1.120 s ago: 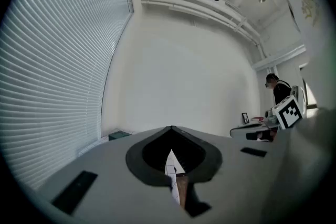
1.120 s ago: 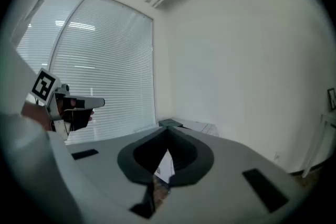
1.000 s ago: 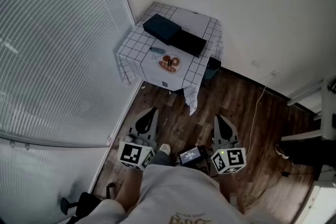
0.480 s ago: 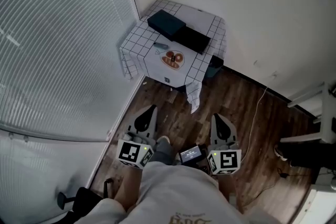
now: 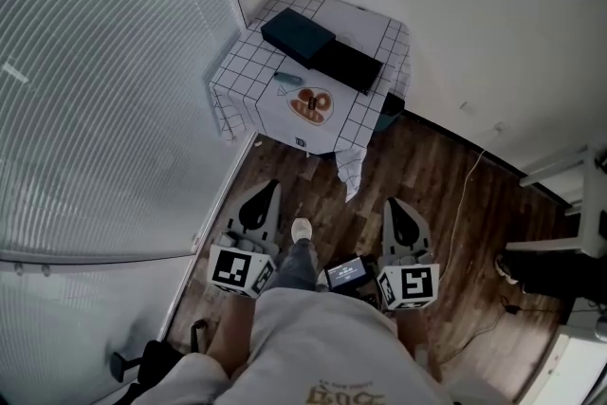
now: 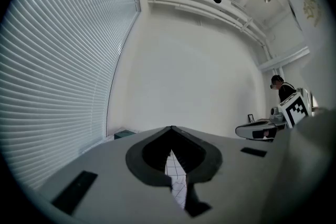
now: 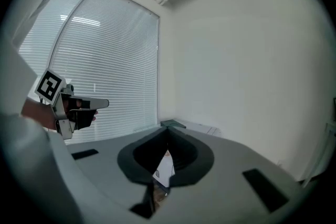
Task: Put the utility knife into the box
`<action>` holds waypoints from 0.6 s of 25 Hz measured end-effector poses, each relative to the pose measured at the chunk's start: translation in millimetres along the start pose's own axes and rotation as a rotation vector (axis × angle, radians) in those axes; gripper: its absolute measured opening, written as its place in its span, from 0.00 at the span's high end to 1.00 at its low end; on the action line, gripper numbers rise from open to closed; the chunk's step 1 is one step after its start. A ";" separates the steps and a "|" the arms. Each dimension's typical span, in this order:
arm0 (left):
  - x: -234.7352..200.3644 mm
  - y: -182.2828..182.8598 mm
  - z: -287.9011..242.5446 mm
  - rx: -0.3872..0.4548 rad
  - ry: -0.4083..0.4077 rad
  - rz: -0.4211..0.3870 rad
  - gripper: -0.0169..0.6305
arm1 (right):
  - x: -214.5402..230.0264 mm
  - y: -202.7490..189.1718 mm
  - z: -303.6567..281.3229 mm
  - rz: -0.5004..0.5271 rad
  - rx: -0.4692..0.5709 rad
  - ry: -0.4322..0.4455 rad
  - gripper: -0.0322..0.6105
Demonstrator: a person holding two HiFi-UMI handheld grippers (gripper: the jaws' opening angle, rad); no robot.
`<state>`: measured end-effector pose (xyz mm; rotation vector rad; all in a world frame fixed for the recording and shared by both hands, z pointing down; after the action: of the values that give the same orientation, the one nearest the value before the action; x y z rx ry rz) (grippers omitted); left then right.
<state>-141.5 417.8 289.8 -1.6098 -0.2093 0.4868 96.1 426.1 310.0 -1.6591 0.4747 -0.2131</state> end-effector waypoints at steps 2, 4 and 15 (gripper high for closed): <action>-9.7 3.3 -14.1 -0.006 -0.003 -0.003 0.96 | 3.3 0.7 -15.4 -0.004 -0.002 -0.004 0.94; -20.9 6.6 -27.9 -0.004 -0.012 0.006 0.96 | 6.0 0.9 -32.4 -0.004 -0.011 -0.016 0.94; -93.4 15.9 -102.0 -0.027 -0.051 -0.014 0.96 | 15.6 11.5 -130.8 -0.008 -0.049 -0.067 0.94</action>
<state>-183.4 285.1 294.5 -1.6220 -0.2658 0.5169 54.8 300.7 316.3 -1.7105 0.4251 -0.1526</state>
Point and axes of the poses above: the fingertips, and each gripper's own axes: z backward along the fingers, x to its right, y out of its top, the point moved 4 cm from there along z, backward along the fingers, and after that the axes turned 6 degrees about z, right-handed, at the moved point
